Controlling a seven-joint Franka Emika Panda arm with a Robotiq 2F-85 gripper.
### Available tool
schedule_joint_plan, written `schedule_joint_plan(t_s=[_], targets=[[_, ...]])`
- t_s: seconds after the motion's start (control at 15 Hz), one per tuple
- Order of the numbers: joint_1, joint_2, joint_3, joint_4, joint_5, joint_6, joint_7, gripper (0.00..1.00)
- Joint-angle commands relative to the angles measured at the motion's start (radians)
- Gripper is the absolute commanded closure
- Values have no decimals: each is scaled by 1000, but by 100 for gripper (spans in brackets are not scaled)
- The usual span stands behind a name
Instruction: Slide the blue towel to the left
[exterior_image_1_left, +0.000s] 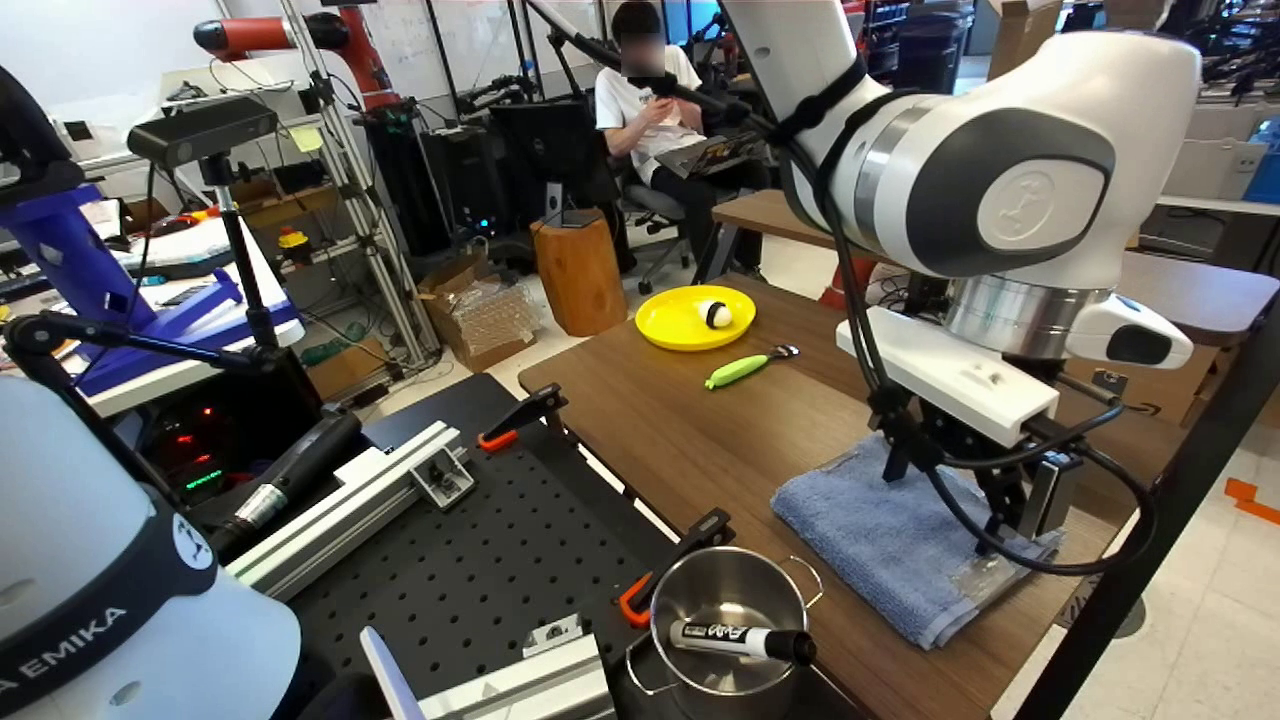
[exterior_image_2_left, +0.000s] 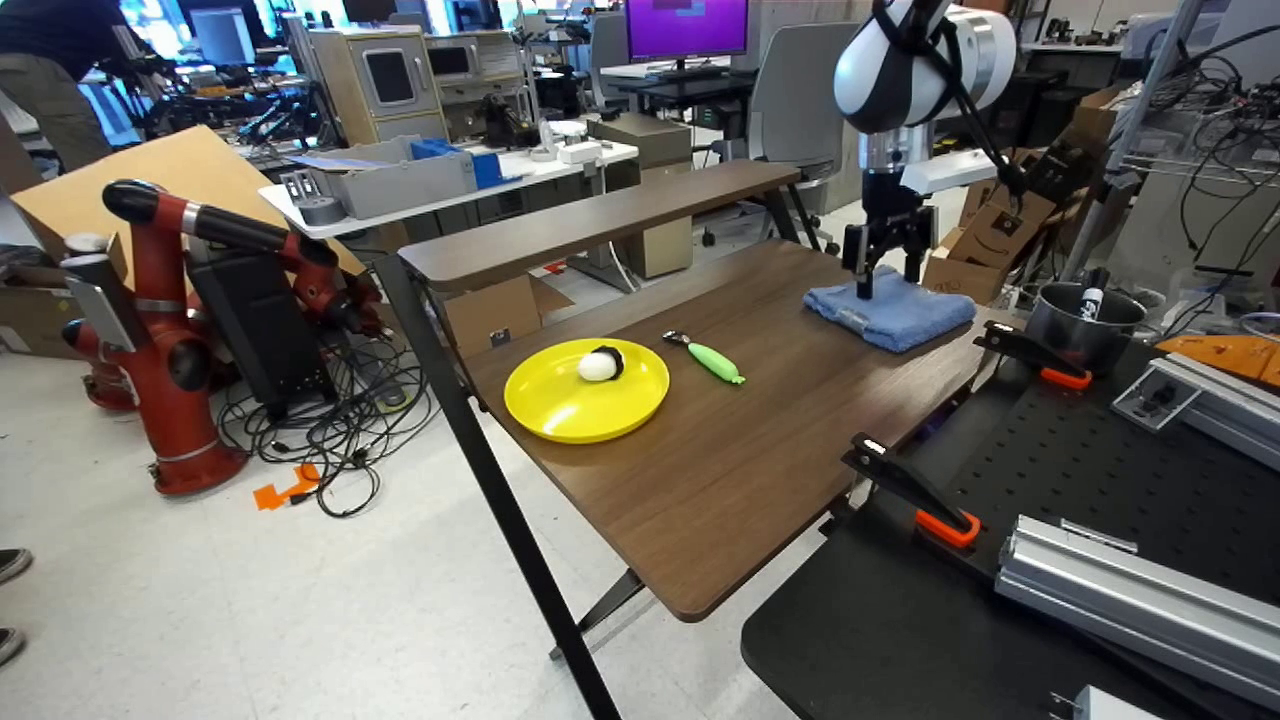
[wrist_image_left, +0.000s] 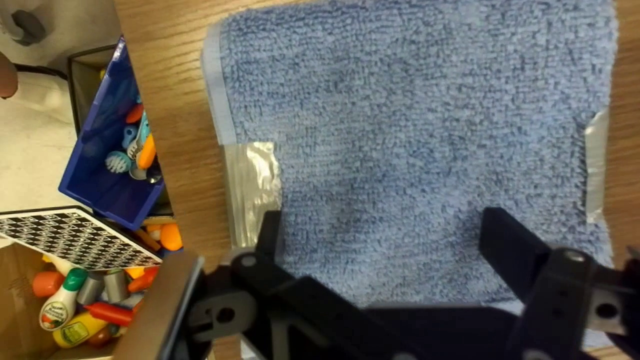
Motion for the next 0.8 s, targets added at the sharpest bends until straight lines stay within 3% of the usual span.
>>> schedule_joint_plan(t_s=[0.0,0.73], targets=[[19,49,-4,44,-45,20,64,0],[74,80,0,82,-95,13,144,0]])
